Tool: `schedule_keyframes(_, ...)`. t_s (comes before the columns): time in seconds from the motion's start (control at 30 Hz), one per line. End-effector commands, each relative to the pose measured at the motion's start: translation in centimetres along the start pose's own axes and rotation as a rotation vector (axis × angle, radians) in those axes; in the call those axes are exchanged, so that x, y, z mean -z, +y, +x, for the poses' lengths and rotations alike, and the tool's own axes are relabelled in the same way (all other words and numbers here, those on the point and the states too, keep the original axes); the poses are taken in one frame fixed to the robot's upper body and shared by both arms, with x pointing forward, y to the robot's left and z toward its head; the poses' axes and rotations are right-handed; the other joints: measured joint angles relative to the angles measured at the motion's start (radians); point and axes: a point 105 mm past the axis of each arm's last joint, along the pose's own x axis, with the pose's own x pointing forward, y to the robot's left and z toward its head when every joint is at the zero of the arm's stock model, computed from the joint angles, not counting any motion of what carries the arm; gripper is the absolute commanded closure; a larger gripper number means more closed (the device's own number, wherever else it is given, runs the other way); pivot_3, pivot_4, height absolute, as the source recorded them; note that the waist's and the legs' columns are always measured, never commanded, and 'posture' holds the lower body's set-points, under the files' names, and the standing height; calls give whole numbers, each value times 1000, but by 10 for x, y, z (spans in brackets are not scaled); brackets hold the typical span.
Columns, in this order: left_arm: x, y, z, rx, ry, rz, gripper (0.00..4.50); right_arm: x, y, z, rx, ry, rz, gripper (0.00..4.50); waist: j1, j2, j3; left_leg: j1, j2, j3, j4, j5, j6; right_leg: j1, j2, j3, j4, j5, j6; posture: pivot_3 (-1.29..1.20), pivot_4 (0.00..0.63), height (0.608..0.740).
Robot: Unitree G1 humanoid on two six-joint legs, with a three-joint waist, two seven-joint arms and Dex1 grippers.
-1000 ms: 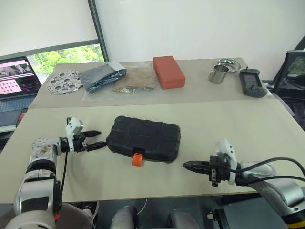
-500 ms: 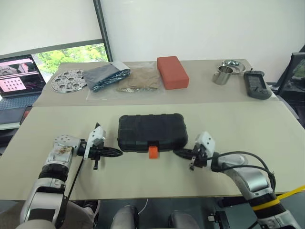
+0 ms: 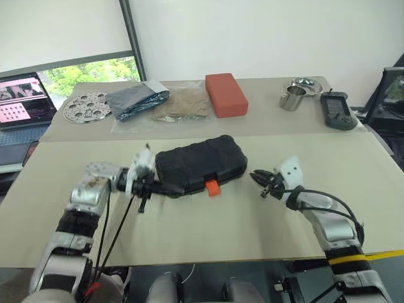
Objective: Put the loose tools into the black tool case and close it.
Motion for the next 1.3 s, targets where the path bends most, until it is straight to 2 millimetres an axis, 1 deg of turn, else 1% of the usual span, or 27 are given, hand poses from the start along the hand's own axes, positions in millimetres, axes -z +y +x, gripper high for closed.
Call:
schedule_keyframes(0.03, -40, 22, 5, -105, -103, 81, 4500, -35, 46, 1, -42, -55, 53, 1945, -1, 0, 0, 0, 0, 0, 0, 0, 0, 0, 1, 0, -1, 0, 0, 0, 150, 740)
schedule_keyframes(0.07, -41, 30, 4, -144, -101, 91, 4500, -38, 52, 0, -31, -46, 71, 1568, -2, 0, 0, -1, 0, -1, 0, 1, -1, -1, 2, 0, 0, 0, 0, 0, 150, 740)
schedule_keyframes(0.17, -32, 59, 4, -309, -61, 105, 4500, -49, 74, 3, -23, -25, 143, 531, -5, 0, 0, -1, 0, -1, 0, 1, -2, -2, 2, 2, 0, 0, 0, 0, 150, 740)
schedule_keyframes(0.23, -21, 68, 9, -352, -29, 101, 4500, -57, 86, 6, -15, -15, 175, 27, -6, 0, 0, 0, 0, -1, 0, 1, -1, -2, 3, 3, 0, 0, 0, 0, 150, 740)
schedule_keyframes(0.33, 0, 68, 22, -343, 49, 118, 4500, -59, 94, 13, 21, 28, 219, 27, -1, -1, 0, -2, 0, -1, -1, 1, -2, -4, 3, 2, 0, 0, 0, 0, 150, 740)
schedule_keyframes(0.4, 11, 65, 31, -323, 86, 136, 4500, -56, 99, 14, 25, 62, 242, 27, 1, 0, 0, -6, 0, -1, 0, 2, -2, -7, 2, 2, 0, 0, 0, 0, 150, 740)
schedule_keyframes(0.5, 19, 60, 41, -289, 103, 150, 4500, -54, 107, 16, 4, 96, 257, 27, 3, 0, -1, -9, -1, -1, 1, 4, -7, -9, 2, 2, 0, 0, 0, 0, 150, 740)
schedule_keyframes(0.6, 24, 57, 45, -283, 120, 151, 4500, -54, 112, 18, -8, 115, 260, 27, 1, 0, -1, -8, -1, -1, 0, 4, -6, -9, 2, 2, 0, 0, 0, 0, 150, 740)
schedule_keyframes(0.63, 26, 58, 45, -287, 129, 150, 4500, -54, 113, 18, -6, 121, 257, 538, 1, 0, -1, -8, -1, -1, 0, 3, -5, -9, 2, 2, 0, 0, 0, 0, 150, 740)
schedule_keyframes(0.67, 27, 58, 45, -290, 135, 150, 4500, -53, 113, 18, -3, 125, 255, 759, 0, 0, -1, -8, -1, -1, 0, 2, -3, -9, 3, 2, 0, 0, 0, 0, 150, 740)
schedule_keyframes(0.8, 40, 52, 45, -269, 190, 167, 4500, -55, 110, 19, 22, 124, 235, 2114, -2, 0, -3, -8, -1, -1, -1, 2, -3, -9, 3, 2, 0, 0, 0, 0, 150, 740)
schedule_keyframes(0.9, 42, 51, 47, -267, 187, 157, 4500, -57, 111, 20, 21, 122, 226, 3134, -2, -1, -4, -7, -1, -1, -2, 2, -3, -9, 3, 2, 0, 0, 0, 0, 150, 740)
schedule_keyframes(0.93, 42, 51, 47, -267, 185, 156, 4500, -58, 111, 20, 23, 120, 221, 3323, -3, 0, -4, -7, -1, -1, -2, 2, -3, -9, 3, 2, 0, 0, 0, 0, 150, 740)
schedule_keyframes(1.1, 42, 50, 51, -265, 182, 144, 4500, -62, 109, 20, 29, 111, 191, 3323, -3, 0, -4, -7, -1, -1, -2, 2, -3, -9, 3, 2, 0, 0, 0, 0, 150, 740)
schedule_keyframes(1.3, 44, 50, 54, -256, 192, 148, 4500, -73, 106, 18, 55, 72, 138, 3323, -3, 0, -4, -7, -1, -1, -2, 2, -3, -9, 3, 2, 0, 0, 0, 0, 150, 740)
